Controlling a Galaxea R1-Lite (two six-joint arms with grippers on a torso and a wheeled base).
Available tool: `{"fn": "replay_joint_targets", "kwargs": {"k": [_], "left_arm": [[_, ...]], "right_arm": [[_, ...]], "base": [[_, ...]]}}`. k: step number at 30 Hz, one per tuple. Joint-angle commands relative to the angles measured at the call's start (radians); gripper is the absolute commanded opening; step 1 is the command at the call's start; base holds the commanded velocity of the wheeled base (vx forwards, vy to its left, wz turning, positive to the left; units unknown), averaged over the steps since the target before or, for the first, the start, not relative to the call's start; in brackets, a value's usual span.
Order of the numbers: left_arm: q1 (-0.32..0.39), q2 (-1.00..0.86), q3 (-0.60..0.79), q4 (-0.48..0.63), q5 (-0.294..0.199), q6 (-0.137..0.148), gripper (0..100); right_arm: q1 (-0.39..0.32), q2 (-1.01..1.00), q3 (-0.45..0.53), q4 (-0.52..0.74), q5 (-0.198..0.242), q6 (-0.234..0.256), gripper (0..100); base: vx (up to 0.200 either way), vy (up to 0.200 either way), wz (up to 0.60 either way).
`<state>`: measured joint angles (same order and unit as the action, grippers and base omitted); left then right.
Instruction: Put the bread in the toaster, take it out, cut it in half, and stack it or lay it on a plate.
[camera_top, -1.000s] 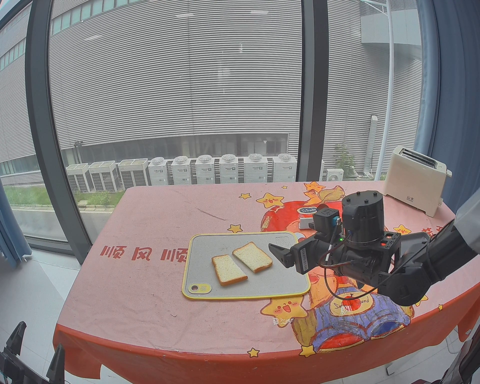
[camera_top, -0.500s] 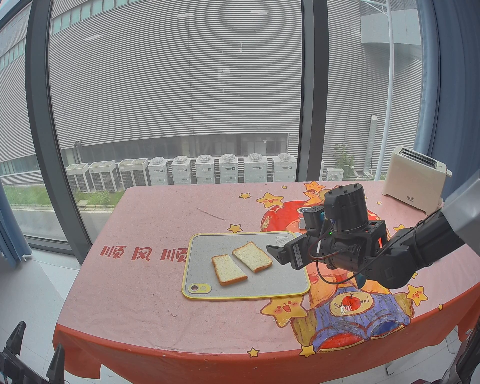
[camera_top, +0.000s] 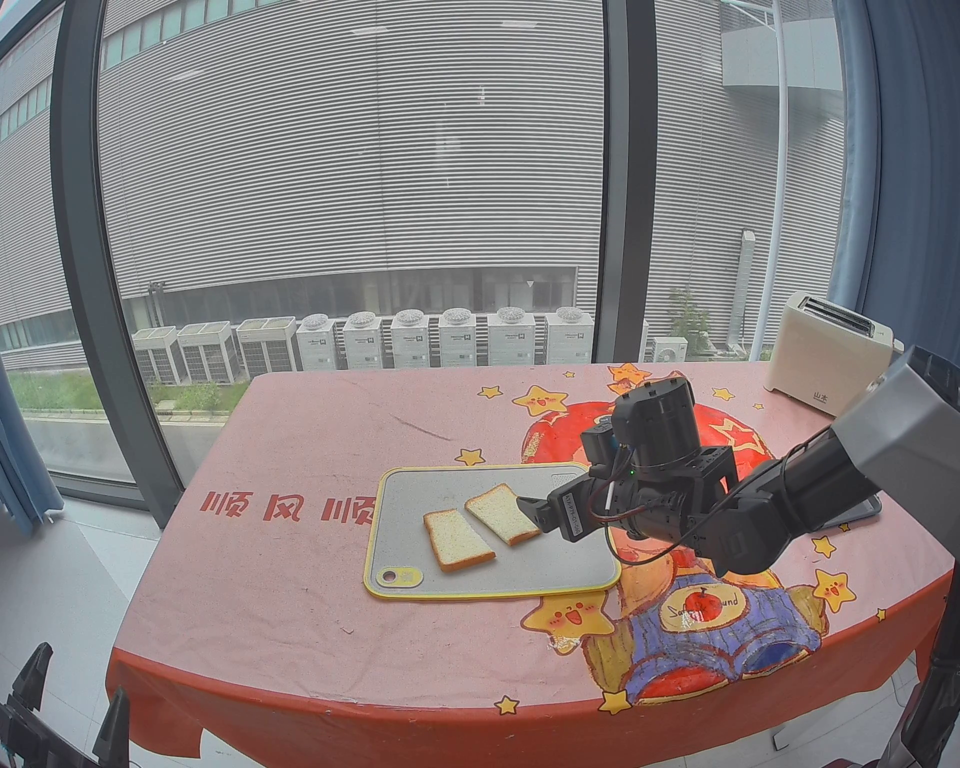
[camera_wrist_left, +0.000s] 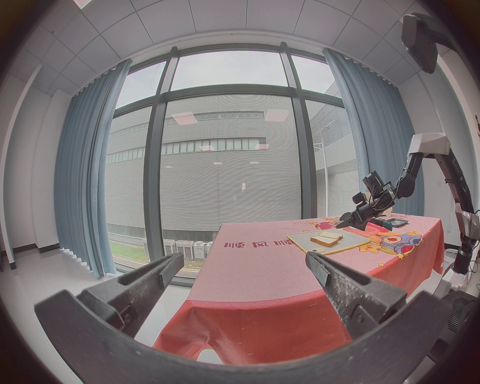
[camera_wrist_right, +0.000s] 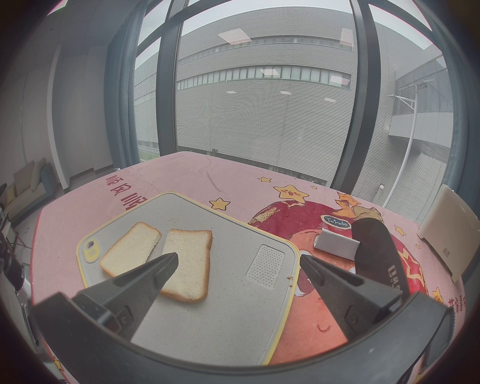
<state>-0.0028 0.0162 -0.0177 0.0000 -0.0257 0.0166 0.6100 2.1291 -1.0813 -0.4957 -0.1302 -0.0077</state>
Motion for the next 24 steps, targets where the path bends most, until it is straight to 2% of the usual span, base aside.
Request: {"fn": "replay_joint_targets", "kwargs": {"k": [1, 7, 24], "left_arm": [[0.000, -0.005, 0.016, 0.000, 0.000, 0.000, 100], [0.000, -0.005, 0.016, 0.000, 0.000, 0.000, 100], [0.000, -0.005, 0.016, 0.000, 0.000, 0.000, 100]], "right_arm": [[-0.001, 0.040, -0.020, 0.000, 0.000, -0.002, 100], [-0.015, 0.058, -0.049, 0.003, 0.000, -0.003, 100], [-0.019, 0.091, -0.043, 0.002, -0.002, -0.011, 100]], "base": [[0.000, 0.000, 0.00], [0.000, 0.000, 0.00], [0.000, 0.000, 0.00]]}}
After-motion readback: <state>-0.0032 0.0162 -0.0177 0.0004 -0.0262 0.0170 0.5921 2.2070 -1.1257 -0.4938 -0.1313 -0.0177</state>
